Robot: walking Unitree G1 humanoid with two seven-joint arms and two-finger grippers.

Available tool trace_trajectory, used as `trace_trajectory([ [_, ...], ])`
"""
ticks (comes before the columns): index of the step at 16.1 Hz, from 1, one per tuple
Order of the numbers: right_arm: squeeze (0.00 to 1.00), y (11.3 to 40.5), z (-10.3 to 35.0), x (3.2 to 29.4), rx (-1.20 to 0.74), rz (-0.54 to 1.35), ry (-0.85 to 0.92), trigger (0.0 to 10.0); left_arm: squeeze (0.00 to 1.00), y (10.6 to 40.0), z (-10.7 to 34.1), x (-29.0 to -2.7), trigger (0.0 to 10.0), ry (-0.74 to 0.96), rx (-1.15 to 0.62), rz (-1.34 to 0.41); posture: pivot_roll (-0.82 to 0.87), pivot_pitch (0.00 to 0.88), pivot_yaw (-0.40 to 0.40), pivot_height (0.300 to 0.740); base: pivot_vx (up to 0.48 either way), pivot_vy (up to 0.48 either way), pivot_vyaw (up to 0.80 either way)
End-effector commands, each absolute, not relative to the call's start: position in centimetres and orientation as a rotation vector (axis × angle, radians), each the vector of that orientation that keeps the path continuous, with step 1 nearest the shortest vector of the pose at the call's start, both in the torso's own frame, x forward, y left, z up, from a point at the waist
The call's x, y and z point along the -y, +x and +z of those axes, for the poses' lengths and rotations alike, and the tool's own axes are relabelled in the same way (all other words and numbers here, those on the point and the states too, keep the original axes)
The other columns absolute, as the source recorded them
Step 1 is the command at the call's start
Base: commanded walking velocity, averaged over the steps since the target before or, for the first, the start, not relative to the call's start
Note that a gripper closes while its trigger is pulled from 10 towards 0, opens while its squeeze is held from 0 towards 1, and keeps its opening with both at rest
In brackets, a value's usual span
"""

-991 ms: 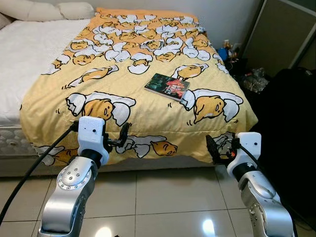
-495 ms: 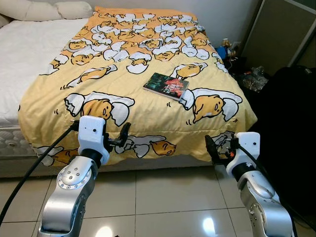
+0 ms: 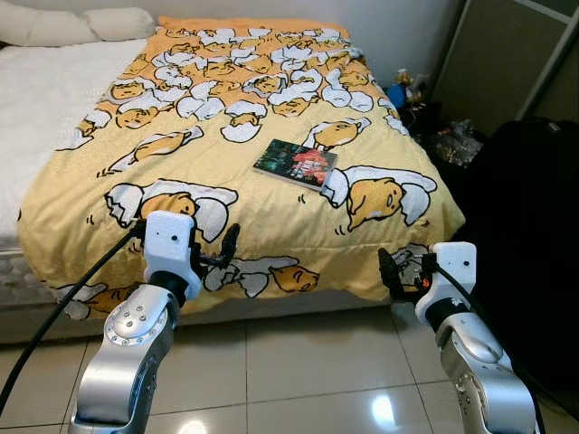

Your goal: Clean up the room

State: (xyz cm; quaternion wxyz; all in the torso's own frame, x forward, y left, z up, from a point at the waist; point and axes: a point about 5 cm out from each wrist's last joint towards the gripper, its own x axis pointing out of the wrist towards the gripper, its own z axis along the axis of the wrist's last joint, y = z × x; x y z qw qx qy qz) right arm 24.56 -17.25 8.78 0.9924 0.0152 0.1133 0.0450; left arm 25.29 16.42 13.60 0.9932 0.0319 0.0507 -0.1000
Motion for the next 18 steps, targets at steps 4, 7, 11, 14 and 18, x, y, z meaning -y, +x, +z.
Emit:
trace_trajectory([
  [4, 0.0, 24.6, 8.46, 17.37, -0.25, 0.072, 0.013, 10.0, 0.69, 25.5, 13.46, -16.48, 10.0, 0.069, -0.107, -0.211, -0.07, 0.0, 0.026, 0.74, 0.372, 0.0, 0.0],
  [7, 0.0, 24.54, 8.48, 17.51, -0.248, 0.067, 0.009, 10.0, 0.7, 25.51, 13.36, -16.37, 10.0, 0.068, -0.11, -0.219, -0.08, 0.0, 0.028, 0.74, 0.376, 0.0, 0.0],
  [11, 0.0, 24.45, 8.44, 17.58, -0.262, 0.065, 0.035, 10.0, 0.69, 25.48, 13.26, -16.25, 10.0, 0.064, -0.109, -0.223, -0.08, 0.0, 0.027, 0.74, 0.385, 0.0, -0.4],
  [14, 0.0, 24.5, 8.49, 18.0, -0.261, 0.044, 0.011, 10.0, 0.7, 25.54, 13.24, -16.25, 10.0, 0.061, -0.108, -0.225, -0.09, 0.0, 0.029, 0.74, 0.396, 0.0, -0.53],
  [18, 0.0, 24.47, 8.57, 17.92, -0.256, 0.052, 0.01, 10.0, 0.69, 25.65, 13.21, -16.18, 10.0, 0.061, -0.106, -0.225, -0.09, 0.0, 0.029, 0.74, 0.406, 0.0, 0.0],
])
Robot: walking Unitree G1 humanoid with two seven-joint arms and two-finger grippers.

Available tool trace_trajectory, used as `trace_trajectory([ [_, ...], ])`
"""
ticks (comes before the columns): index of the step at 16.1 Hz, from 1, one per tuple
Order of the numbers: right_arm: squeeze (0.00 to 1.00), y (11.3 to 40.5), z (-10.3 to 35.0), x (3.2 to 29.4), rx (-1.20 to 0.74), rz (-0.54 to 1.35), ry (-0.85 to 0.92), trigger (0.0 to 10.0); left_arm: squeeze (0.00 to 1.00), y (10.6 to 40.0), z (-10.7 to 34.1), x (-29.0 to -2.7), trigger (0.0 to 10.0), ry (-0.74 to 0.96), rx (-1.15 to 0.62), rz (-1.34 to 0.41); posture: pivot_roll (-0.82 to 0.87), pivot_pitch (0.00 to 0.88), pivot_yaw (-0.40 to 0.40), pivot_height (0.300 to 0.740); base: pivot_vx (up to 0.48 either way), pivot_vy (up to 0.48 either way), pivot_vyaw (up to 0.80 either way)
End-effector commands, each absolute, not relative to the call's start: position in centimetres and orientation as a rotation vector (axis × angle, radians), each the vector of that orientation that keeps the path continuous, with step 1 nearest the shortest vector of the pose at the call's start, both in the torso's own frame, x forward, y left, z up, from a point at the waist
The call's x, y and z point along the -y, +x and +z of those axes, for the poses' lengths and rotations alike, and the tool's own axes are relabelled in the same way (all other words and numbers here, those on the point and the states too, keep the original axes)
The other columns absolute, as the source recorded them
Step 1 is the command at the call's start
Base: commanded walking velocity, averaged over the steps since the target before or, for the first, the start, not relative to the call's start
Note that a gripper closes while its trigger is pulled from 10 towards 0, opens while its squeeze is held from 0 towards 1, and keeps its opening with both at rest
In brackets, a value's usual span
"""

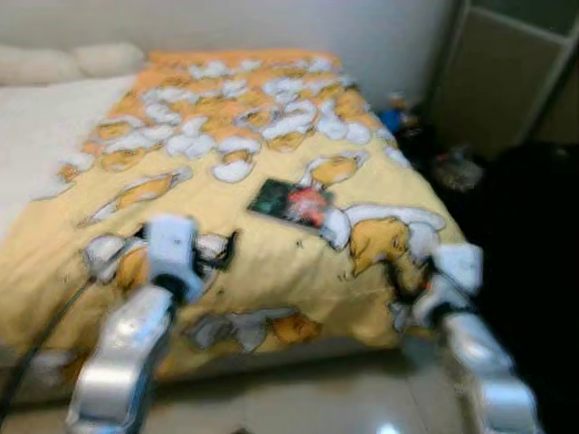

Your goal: Clean up the room

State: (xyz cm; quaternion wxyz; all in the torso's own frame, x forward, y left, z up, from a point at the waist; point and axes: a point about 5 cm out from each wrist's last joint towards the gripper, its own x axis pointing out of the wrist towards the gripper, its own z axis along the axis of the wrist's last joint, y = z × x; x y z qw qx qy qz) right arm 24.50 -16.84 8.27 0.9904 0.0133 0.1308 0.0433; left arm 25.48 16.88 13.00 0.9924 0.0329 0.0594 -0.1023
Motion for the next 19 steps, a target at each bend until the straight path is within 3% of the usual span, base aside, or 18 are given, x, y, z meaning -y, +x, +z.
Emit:
trace_trajectory([
  [1, 0.0, 24.5, 8.6, 17.9, -0.254, 0.056, 0.009, 10.0, 0.69, 25.7, 13.2, -16.2, 10.0, 0.061, -0.106, -0.225, -0.09, 0.0, 0.028, 0.74, 0.409, 0.0, 0.0],
  [5, 0.0, 24.5, 8.6, 17.2, -0.26, 0.122, -0.036, 10.0, 0.69, 25.6, 13.2, -16.2, 10.0, 0.068, -0.105, -0.22, -0.08, 0.0, 0.025, 0.74, 0.404, 0.0, 0.0],
  [7, 0.0, 24.6, 8.4, 16.8, -0.27, 0.134, -0.041, 10.0, 0.69, 25.6, 13.2, -16.3, 10.0, 0.071, -0.104, -0.216, -0.08, 0.0, 0.021, 0.74, 0.405, 0.0, 0.8],
  [19, 0.0, 25.2, 8.0, 18.1, -0.308, 0.108, -0.035, 10.0, 0.68, 25.7, 13.3, -16.2, 10.0, 0.083, -0.103, -0.22, -0.07, 0.0, 0.02, 0.74, 0.403, 0.0, 0.0],
])
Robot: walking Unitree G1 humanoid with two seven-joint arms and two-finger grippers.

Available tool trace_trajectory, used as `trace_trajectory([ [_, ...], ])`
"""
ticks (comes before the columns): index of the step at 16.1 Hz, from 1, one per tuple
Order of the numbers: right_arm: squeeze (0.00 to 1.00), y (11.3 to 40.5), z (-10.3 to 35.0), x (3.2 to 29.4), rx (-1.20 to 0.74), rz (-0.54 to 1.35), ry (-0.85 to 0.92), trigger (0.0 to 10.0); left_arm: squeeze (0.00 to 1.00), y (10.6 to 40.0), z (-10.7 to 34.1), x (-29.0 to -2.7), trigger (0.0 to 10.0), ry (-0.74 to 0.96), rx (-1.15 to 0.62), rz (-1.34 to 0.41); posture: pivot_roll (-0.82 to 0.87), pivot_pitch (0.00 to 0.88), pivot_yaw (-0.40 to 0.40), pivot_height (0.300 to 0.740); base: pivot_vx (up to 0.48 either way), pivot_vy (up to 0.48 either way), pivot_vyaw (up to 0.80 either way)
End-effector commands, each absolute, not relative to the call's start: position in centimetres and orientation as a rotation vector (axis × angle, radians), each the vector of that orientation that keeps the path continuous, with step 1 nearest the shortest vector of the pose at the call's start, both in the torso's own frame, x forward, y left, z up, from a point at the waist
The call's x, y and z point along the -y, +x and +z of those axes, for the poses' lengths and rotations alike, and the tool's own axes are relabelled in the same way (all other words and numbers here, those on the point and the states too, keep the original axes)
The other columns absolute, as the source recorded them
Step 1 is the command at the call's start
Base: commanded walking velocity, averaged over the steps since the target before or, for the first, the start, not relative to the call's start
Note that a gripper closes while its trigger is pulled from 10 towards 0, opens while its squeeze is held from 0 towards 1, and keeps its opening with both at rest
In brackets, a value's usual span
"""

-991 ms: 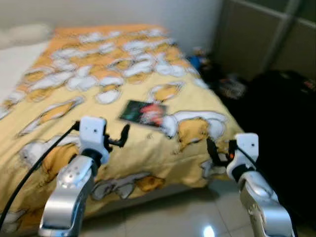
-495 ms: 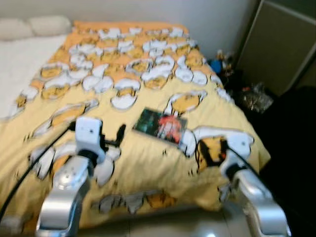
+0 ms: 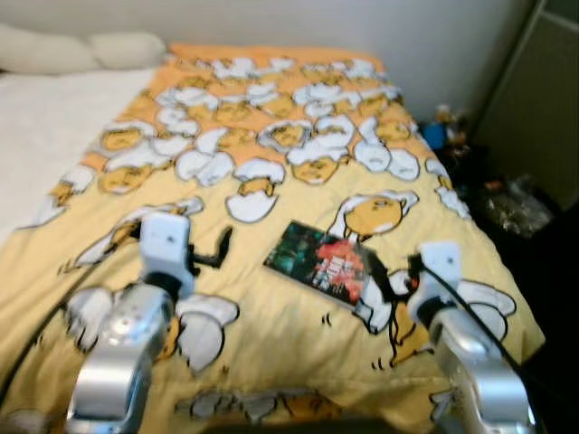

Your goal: Clean up the room

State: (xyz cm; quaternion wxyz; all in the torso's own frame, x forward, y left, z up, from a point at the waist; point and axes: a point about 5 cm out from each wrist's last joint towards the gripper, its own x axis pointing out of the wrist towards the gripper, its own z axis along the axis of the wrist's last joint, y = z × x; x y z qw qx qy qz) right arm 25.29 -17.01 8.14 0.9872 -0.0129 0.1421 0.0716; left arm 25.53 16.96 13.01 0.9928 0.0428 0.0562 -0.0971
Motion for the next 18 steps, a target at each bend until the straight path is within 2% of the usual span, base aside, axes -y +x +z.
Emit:
trace_trajectory([
  [1, 0.0, 25.3, 7.9, 18.2, -0.31, 0.107, -0.037, 10.0, 0.67, 25.7, 13.3, -16.2, 10.0, 0.084, -0.103, -0.22, -0.07, 0.0, 0.021, 0.74, 0.386, 0.0, 0.0],
  [3, 0.0, 25.6, 7.9, 18.5, -0.319, 0.11, -0.044, 10.0, 0.65, 25.7, 13.3, -16.1, 10.0, 0.09, -0.104, -0.229, -0.07, 0.0, 0.021, 0.74, 0.352, 0.0, 0.0],
  [4, 0.23, 25.9, 8.0, 18.7, -0.323, 0.124, -0.006, 10.0, 0.6, 25.6, 13.3, -15.8, 10.0, 0.093, -0.111, -0.266, -0.07, 0.0, 0.019, 0.74, 0.0, 0.0, 0.0],
  [5, 1.0, 26.2, 8.0, 18.8, -0.335, 0.135, 0.026, 10.0, 0.57, 25.6, 13.2, -15.4, 10.0, 0.1, -0.124, -0.32, -0.06, 0.0, 0.02, 0.74, 0.0, 0.0, 0.0],
  [7, 1.0, 26.9, 7.7, 19.0, -0.372, 0.144, 0.067, 10.0, 0.53, 25.5, 13.0, -15.0, 10.0, 0.124, -0.168, -0.445, -0.06, 0.0, 0.027, 0.74, 0.0, 0.0, 0.0],
  [10, 1.0, 28.4, 7.3, 19.8, -0.431, 0.12, 0.145, 10.0, 0.51, 25.4, 12.6, -15.0, 10.0, 0.173, -0.241, -0.6, -0.05, 0.0, 0.035, 0.74, 0.0, 0.0, 0.0],
  [13, 1.0, 30.5, 7.4, 20.6, -0.473, 0.104, 0.244, 10.0, 0.37, 25.4, 12.4, -15.7, 10.0, 0.244, -0.301, -0.69, -0.03, 0.0, 0.035, 0.74, 0.0, 0.0, 0.0],
  [14, 1.0, 31.4, 7.3, 20.8, -0.489, 0.103, 0.263, 10.0, 0.25, 25.4, 12.4, -16.0, 10.0, 0.254, -0.319, -0.71, -0.03, 0.0, 0.035, 0.74, 0.0, 0.0, 0.0],
  [15, 1.0, 32.0, 7.1, 20.9, -0.507, 0.101, 0.271, 10.0, 0.18, 25.4, 12.4, -16.3, 10.0, 0.251, -0.326, -0.715, -0.01, 0.0, 0.033, 0.74, 0.0, 0.0, 0.0],
  [16, 1.0, 32.3, 7.0, 21.0, -0.52, 0.096, 0.258, 10.0, 0.17, 25.4, 12.5, -16.4, 10.0, 0.249, -0.325, -0.715, -0.01, 0.0, 0.031, 0.74, 0.0, 0.0, 0.0],
  [18, 1.0, 32.7, 6.6, 21.1, -0.542, 0.083, 0.251, 10.0, 0.07, 25.3, 12.6, -16.5, 10.0, 0.24, -0.324, -0.719, 0.0, 0.0, 0.033, 0.74, 0.0, 0.0, 0.0],
])
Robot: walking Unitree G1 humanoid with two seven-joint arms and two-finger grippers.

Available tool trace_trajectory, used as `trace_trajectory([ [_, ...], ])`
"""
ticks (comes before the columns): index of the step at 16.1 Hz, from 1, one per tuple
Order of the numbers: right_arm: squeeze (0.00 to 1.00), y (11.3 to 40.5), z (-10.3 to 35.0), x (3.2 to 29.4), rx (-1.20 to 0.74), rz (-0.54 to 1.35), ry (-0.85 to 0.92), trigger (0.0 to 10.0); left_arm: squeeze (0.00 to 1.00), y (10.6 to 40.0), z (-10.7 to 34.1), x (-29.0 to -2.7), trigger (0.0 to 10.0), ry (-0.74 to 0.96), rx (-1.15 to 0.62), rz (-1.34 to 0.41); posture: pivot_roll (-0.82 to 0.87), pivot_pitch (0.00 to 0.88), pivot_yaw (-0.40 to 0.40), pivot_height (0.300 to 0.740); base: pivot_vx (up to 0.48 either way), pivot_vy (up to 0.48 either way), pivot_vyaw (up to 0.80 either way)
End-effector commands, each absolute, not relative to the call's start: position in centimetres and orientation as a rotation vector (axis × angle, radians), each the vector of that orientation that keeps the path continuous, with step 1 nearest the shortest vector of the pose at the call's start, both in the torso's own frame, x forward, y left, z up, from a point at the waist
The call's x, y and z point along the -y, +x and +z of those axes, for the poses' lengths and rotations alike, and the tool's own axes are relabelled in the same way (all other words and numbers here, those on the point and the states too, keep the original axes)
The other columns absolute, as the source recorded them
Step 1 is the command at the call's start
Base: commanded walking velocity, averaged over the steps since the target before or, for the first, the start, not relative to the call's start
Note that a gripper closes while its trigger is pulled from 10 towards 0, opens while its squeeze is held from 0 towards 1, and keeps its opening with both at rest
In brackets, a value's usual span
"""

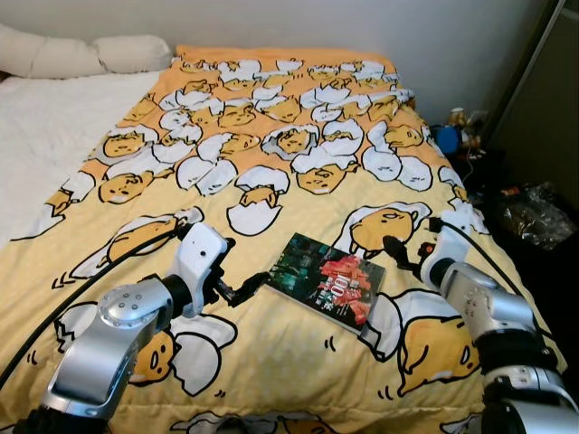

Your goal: Clean up the room

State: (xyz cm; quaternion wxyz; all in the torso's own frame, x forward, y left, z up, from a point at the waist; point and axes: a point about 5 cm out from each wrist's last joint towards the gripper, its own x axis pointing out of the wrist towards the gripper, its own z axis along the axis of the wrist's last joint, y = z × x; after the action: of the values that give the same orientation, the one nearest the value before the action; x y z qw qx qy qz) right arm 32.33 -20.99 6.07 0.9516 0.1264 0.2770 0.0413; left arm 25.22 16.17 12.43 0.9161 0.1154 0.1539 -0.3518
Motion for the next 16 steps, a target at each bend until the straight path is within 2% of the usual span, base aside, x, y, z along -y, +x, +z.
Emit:
trace_trajectory([
  [1, 1.0, 32.9, 6.5, 21.1, -0.547, 0.079, 0.254, 10.0, 0.07, 25.2, 12.6, -16.6, 10.0, 0.236, -0.325, -0.722, 0.0, 0.0, 0.033, 0.74, 0.0, 0.0, 0.0],
  [6, 1.0, 32.5, 5.0, 22.7, -0.637, 0.018, 0.287, 10.0, 0.0, 23.8, 12.4, -16.6, 10.0, 0.211, -0.364, -0.779, 0.04, 0.0, 0.001, 0.74, 0.0, 0.0, 0.0],
  [12, 1.0, 30.1, 3.1, 25.7, -0.771, -0.072, 0.231, 10.0, 0.0, 23.0, 12.3, -17.4, 10.0, 0.218, -0.404, -0.783, 0.05, 0.0, 0.019, 0.74, 0.0, 0.0, 0.0],
  [13, 0.28, 29.9, 3.0, 25.7, -0.782, -0.063, 0.232, 10.0, 0.0, 22.9, 12.2, -17.5, 10.0, 0.219, -0.408, -0.788, 0.05, 0.0, 0.025, 0.74, 0.0, 0.0, 0.0],
  [14, 0.0, 29.3, 2.7, 25.7, -0.825, -0.045, 0.242, 10.0, 0.0, 22.8, 12.3, -17.5, 10.0, 0.219, -0.411, -0.793, 0.05, 0.0, 0.029, 0.74, 0.0, 0.0, 0.0],
  [16, 0.0, 29.0, 2.6, 25.3, -0.851, -0.01, 0.286, 10.0, 0.0, 22.8, 12.3, -17.5, 10.0, 0.22, -0.415, -0.799, 0.05, 0.0, 0.03, 0.74, 0.0, 0.0, 0.0],
])
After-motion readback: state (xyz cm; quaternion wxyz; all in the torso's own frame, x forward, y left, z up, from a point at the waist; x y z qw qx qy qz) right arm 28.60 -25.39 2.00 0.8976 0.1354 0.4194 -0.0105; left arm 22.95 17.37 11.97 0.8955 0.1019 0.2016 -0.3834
